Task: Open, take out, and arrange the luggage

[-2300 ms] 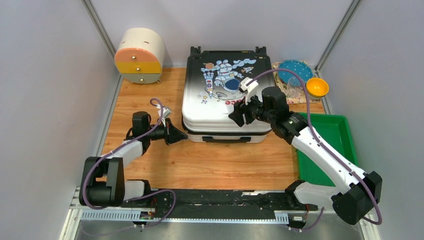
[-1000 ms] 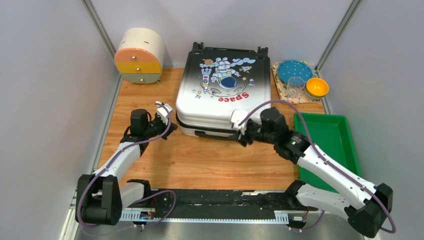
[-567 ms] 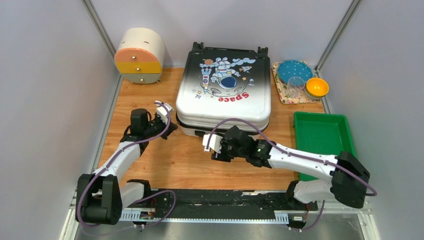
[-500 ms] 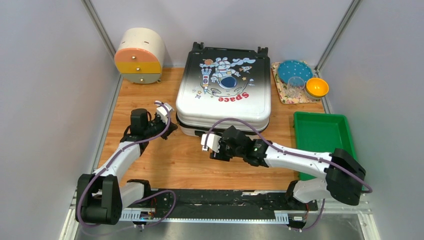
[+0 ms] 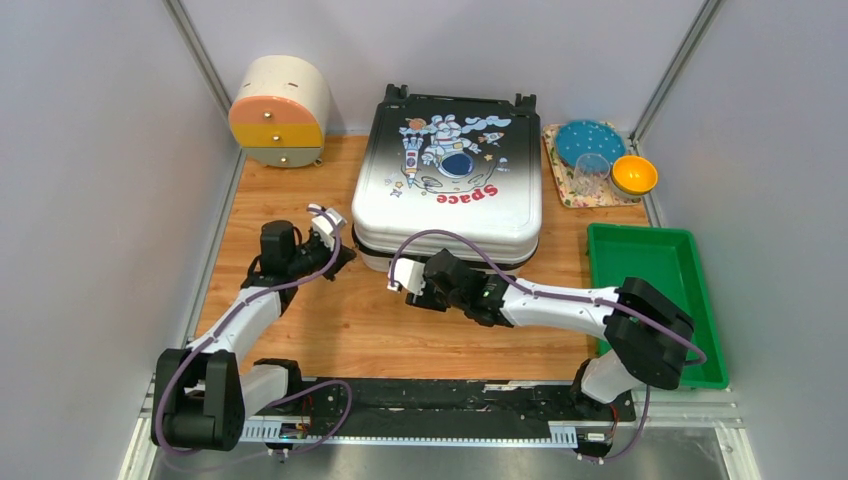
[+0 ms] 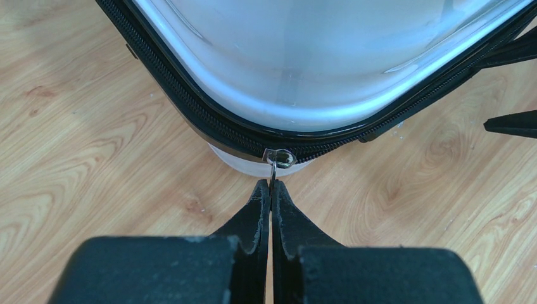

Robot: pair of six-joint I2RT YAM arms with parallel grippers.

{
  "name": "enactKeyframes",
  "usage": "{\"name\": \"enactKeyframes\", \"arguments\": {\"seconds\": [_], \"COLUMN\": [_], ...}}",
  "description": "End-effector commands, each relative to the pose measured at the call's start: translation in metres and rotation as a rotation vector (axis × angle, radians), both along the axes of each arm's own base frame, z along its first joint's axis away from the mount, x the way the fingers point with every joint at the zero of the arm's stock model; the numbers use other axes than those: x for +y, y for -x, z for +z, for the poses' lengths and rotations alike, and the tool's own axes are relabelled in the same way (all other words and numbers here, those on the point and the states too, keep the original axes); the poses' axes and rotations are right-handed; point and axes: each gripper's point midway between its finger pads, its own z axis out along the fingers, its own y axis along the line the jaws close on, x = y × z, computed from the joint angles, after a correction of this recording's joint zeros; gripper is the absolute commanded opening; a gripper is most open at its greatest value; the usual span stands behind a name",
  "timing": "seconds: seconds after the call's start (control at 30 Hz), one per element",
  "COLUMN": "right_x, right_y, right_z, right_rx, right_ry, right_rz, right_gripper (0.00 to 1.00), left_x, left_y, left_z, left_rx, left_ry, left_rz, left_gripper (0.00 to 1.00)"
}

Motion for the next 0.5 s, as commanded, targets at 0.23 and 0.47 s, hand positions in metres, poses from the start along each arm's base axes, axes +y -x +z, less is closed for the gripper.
{"name": "enactKeyframes", "arguments": {"seconds": [0.23,0.47], "right_x": [0.004,-0.001], "right_y": [-0.006,-0.005], "right_z": [-0.016,-0.038], "right_rx": [0.06,0.131], "right_ry": [-0.016,0.026], "right_rz": [-0.073,-0.107], "right_gripper": [0.44,0.39], "left_x": [-0.005,-0.009], "left_y": [-0.009,-0.01], "left_z": [-0.007,-0.006], "left_rx": [0.024,0.025], "left_ry": [0.111,0.118], "left_rz": [0.062,0.047], "left_gripper": [0.0,0.0]}}
